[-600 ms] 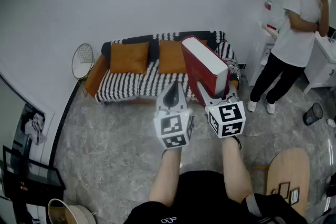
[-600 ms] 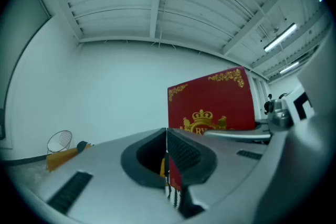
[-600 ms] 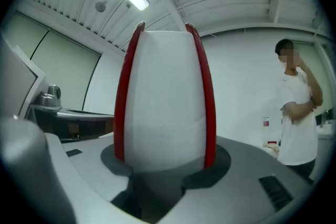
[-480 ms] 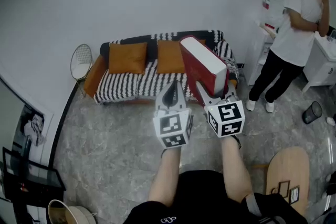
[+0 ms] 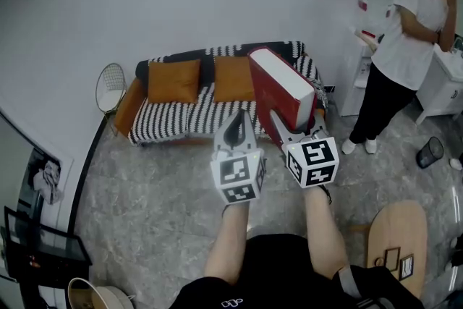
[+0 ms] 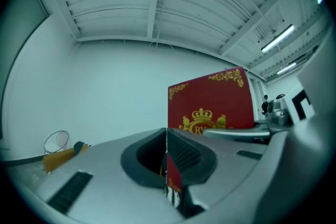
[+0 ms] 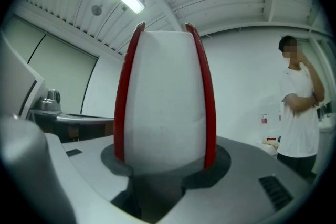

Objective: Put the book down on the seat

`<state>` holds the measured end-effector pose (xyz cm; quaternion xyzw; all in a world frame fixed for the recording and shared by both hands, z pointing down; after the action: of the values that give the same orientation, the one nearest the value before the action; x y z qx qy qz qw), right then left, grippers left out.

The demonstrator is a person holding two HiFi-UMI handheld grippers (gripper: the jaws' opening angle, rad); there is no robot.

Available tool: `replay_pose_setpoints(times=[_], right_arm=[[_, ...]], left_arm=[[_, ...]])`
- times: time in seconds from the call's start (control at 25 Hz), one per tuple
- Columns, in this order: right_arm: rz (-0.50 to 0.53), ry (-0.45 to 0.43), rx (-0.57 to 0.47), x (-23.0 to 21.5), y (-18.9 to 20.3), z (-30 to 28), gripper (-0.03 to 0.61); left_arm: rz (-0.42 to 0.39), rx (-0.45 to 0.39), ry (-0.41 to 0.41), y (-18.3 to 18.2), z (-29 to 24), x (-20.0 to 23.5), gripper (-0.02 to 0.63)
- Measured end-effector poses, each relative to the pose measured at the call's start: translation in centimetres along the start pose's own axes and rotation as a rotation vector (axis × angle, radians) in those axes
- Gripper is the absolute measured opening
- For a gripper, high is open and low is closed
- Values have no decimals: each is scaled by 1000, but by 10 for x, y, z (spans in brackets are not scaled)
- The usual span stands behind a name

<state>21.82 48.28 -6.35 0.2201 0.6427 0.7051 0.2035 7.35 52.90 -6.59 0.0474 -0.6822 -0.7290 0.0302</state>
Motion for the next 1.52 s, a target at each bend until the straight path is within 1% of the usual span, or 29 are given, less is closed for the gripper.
replay_pose_setpoints(times=[0.56, 0.96, 1.2, 1.36, 1.52], right_arm=[[-24, -21, 28, 1, 12, -11, 229], [-29, -39, 36, 3, 14, -24, 229], [-30, -48, 34, 10, 12, -46, 229], [-18, -55, 34, 8, 13, -60, 229], [-9, -52, 51, 5, 19, -87, 229]], left_arm=[[11, 22, -23, 9, -6, 10, 14], [21, 36, -45, 9, -11, 20, 14], [9, 20, -32, 8, -24, 39, 14], [26, 23, -41, 13, -35, 49, 14], [52, 21, -50, 15, -58, 68, 14]])
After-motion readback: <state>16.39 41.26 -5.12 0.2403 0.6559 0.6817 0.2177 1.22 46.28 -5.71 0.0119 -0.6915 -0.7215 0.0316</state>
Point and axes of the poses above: the fingertips, and each gripper's own axes: z backward along the fingers, x to its left, y out of its underside, the point moved 8 cm from there along z, backward along the fingers, and after that the axes turned 2 degrees about y, right-handed, at the moved point
